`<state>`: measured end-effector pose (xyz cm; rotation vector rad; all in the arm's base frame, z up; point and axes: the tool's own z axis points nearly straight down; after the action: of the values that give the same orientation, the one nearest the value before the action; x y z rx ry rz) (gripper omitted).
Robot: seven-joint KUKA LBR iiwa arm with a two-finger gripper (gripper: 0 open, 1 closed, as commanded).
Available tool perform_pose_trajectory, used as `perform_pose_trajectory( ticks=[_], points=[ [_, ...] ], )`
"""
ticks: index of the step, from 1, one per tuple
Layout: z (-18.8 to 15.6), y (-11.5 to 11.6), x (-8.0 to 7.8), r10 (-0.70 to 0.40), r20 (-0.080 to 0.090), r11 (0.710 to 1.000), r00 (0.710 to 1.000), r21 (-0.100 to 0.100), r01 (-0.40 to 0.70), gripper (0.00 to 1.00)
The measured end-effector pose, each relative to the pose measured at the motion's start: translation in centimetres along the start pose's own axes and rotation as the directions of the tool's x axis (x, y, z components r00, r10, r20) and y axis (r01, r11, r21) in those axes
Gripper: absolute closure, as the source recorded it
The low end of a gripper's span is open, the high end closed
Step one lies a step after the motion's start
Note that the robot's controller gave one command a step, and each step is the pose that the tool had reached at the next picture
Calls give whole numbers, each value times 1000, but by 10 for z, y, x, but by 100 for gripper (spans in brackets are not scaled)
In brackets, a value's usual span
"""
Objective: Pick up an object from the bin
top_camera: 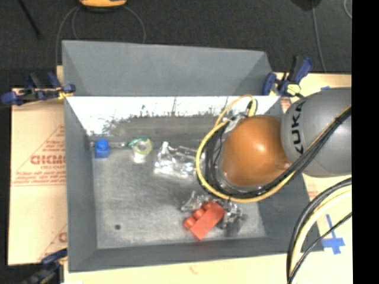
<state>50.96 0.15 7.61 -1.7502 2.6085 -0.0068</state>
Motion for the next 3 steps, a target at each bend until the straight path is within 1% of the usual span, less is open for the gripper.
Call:
perform_pose_trajectory(
  ticks=[1,2,3],
  points=[
    [1,18,-35,-252,-7,968,968,5,252,0],
    [-2,17,-36,-249,-8,968,968,6,249,100],
    [-71,15,-35,-244,5,970,970,5,244,100]
  ],
)
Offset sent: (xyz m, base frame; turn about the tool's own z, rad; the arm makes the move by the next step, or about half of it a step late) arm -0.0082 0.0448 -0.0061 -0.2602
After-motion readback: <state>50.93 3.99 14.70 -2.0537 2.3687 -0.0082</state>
